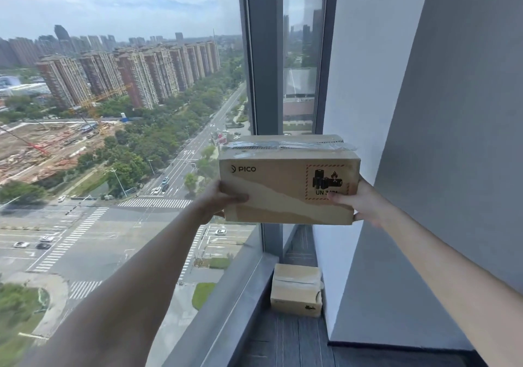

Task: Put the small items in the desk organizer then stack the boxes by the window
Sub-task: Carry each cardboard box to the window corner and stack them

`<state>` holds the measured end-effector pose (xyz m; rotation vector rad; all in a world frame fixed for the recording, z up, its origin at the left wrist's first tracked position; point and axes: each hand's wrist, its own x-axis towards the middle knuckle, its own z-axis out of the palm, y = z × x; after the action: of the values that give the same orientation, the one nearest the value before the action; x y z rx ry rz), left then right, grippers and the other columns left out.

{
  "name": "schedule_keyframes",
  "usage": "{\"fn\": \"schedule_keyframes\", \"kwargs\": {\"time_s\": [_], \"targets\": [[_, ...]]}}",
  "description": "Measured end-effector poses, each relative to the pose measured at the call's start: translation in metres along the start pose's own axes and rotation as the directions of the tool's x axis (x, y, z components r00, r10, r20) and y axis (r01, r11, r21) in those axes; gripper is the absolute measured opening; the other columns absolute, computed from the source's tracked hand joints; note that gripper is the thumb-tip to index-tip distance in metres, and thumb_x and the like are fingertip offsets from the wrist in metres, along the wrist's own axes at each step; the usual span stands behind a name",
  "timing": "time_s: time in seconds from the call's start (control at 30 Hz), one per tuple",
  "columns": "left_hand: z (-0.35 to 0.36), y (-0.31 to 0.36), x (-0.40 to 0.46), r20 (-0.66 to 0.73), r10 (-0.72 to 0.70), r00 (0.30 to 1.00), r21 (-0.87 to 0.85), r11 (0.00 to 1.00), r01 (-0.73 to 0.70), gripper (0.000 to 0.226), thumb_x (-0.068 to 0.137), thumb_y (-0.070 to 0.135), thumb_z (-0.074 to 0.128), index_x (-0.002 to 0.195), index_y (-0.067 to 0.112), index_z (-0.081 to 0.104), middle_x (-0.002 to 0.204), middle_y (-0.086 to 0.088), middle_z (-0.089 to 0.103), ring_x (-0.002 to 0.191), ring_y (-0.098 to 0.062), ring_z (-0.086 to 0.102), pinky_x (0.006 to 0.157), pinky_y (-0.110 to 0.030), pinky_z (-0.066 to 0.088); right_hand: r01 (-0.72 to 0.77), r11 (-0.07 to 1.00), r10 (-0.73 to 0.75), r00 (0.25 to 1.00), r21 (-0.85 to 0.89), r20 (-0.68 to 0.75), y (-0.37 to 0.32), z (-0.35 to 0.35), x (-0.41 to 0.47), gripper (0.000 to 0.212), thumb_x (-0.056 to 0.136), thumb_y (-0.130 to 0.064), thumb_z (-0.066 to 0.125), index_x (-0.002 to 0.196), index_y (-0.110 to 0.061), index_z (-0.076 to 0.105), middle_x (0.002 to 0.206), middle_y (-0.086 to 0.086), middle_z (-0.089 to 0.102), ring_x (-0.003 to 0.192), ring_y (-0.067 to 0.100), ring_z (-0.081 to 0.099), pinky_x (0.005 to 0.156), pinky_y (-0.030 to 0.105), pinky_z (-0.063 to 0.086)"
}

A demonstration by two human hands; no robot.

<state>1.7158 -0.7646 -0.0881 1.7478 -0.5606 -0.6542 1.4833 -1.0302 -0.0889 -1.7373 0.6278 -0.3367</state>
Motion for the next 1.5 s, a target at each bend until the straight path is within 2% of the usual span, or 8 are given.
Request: {"fn": "schedule_keyframes", "kwargs": {"time_s": [0.2,0.5,0.7,0.83,1.0,1.1,1.3,1.5], "targets": [[0.002,-0.066,0.160,0.111,-0.065,0.992,-0.023,0.997,0.068,0.081,0.057,0.024,0.090,0.128,0.014,0.054,0.119,-0.011,0.069,0.103,-0.030,0.069,0.073,-0.059,0.060,-0.110,0.994,0.110,0.991,0.010,-0.079,0.055,0.014,0.122,0.064,0.072,-0.030,0.088,0.125,-0.041,0.053,0.117,-0.014,0.070,0.111,0.017,0.066,0.084,0.055,0.057],[0.041,-0.168,0.316,0.252,-0.275,0.928,0.007,0.959,0.283,0.053,0.079,0.015,0.083,0.120,0.025,0.052,0.113,0.001,0.067,0.098,-0.019,0.067,0.070,-0.044,0.060,-0.381,0.924,0.381,0.914,0.023,-0.138,0.164,0.026,0.262,0.069,0.065,-0.028,0.092,0.125,-0.031,0.057,0.108,-0.009,0.075,0.098,0.017,0.071,0.073,0.048,0.061],[0.076,-0.292,0.385,0.176,-0.422,0.890,0.050,0.906,0.420,0.062,0.074,0.021,0.087,0.124,0.027,0.052,0.117,0.002,0.069,0.102,-0.021,0.068,0.077,-0.055,0.061,-0.488,0.872,0.489,0.868,0.036,-0.085,0.299,0.044,0.340,0.089,0.049,-0.031,0.097,0.129,-0.023,0.059,0.108,-0.006,0.076,0.102,0.015,0.071,0.076,0.036,0.058],[0.102,-0.404,0.412,0.093,-0.502,0.860,0.084,0.864,0.496,0.066,0.071,0.028,0.088,0.125,0.027,0.051,0.116,0.002,0.068,0.102,-0.024,0.068,0.077,-0.060,0.059,-0.513,0.858,0.514,0.855,0.034,-0.074,0.409,0.070,0.375,0.070,0.064,-0.005,0.090,0.125,-0.020,0.060,0.107,-0.005,0.075,0.103,0.013,0.068,0.078,0.028,0.052],[0.144,-0.534,0.427,0.095,-0.557,0.825,0.061,0.830,0.554,0.059,0.077,0.020,0.085,0.125,0.027,0.051,0.117,0.002,0.069,0.102,-0.022,0.067,0.065,-0.037,0.054,-0.568,0.818,0.575,0.815,0.091,-0.075,0.543,0.101,0.386,0.056,0.069,0.001,0.086,0.111,-0.019,0.055,0.099,-0.005,0.068,0.089,0.005,0.062,0.066,0.023,0.046],[0.165,-0.581,0.430,0.075,-0.576,0.814,0.059,0.818,0.573,0.058,0.079,0.007,0.081,0.126,0.022,0.051,0.116,0.002,0.067,0.097,-0.014,0.064,0.061,-0.026,0.053,-0.592,0.802,0.598,0.795,0.086,-0.100,0.606,0.110,0.383,0.061,0.065,-0.006,0.091,0.116,-0.013,0.060,0.105,0.000,0.072,0.100,0.015,0.066,0.078,0.027,0.050],[0.203,-0.694,0.452,0.039,-0.525,0.850,0.155,0.843,0.514,0.067,0.079,0.000,0.077,0.135,0.022,0.047,0.121,0.003,0.064,0.115,-0.021,0.059,0.099,-0.050,0.052,-0.625,0.774,0.633,0.763,0.101,-0.129,0.723,0.133,0.386,0.058,0.069,-0.003,0.087,0.119,-0.013,0.060,0.109,0.001,0.069,0.100,0.013,0.063,0.085,0.030,0.049],[0.219,-0.756,0.468,-0.013,-0.456,0.890,0.228,0.865,0.446,0.061,0.084,0.004,0.074,0.137,0.020,0.047,0.116,0.007,0.061,0.113,-0.015,0.056,0.106,-0.038,0.045,-0.577,0.813,0.581,0.802,0.070,-0.137,0.793,0.152,0.396,0.046,0.079,-0.013,0.082,0.118,-0.017,0.058,0.108,-0.003,0.066,0.102,0.015,0.060,0.086,0.040,0.051]]}}
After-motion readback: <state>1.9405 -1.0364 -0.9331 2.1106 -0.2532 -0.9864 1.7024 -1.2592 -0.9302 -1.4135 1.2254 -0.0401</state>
